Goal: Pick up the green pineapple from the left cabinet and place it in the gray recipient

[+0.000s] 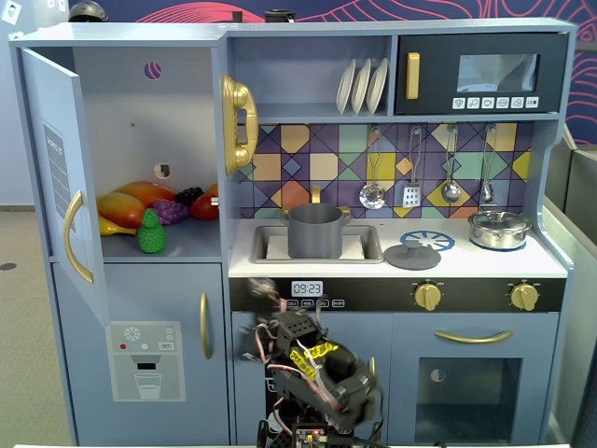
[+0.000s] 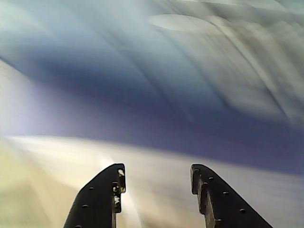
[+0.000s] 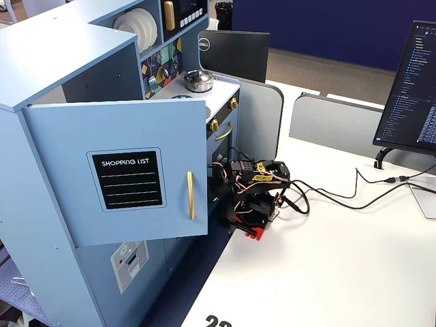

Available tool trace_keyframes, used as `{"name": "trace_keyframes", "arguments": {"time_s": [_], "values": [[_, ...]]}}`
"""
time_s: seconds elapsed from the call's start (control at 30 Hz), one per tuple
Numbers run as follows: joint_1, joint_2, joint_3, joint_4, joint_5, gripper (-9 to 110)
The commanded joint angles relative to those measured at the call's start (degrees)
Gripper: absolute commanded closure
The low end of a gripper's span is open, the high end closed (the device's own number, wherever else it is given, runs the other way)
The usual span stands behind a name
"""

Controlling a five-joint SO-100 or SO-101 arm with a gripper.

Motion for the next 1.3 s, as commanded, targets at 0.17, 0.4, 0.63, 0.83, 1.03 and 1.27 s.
{"name": "trace_keyframes", "arguments": {"time_s": [0.17, 0.4, 0.63, 0.83, 1.03, 1.27], "values": [[-8.53, -22.76, -20.48, -46.93, -11.69, 79], [-4.83, -36.39, -33.66, -50.62, -10.63, 73], [-1.93, -46.49, -41.13, -53.44, -7.21, 62], [-0.18, -52.38, -44.56, -54.76, -6.42, 57], [0.00, -60.12, -50.98, -55.02, -7.03, 57], [-1.05, -70.66, -62.23, -55.37, -7.29, 57]]}}
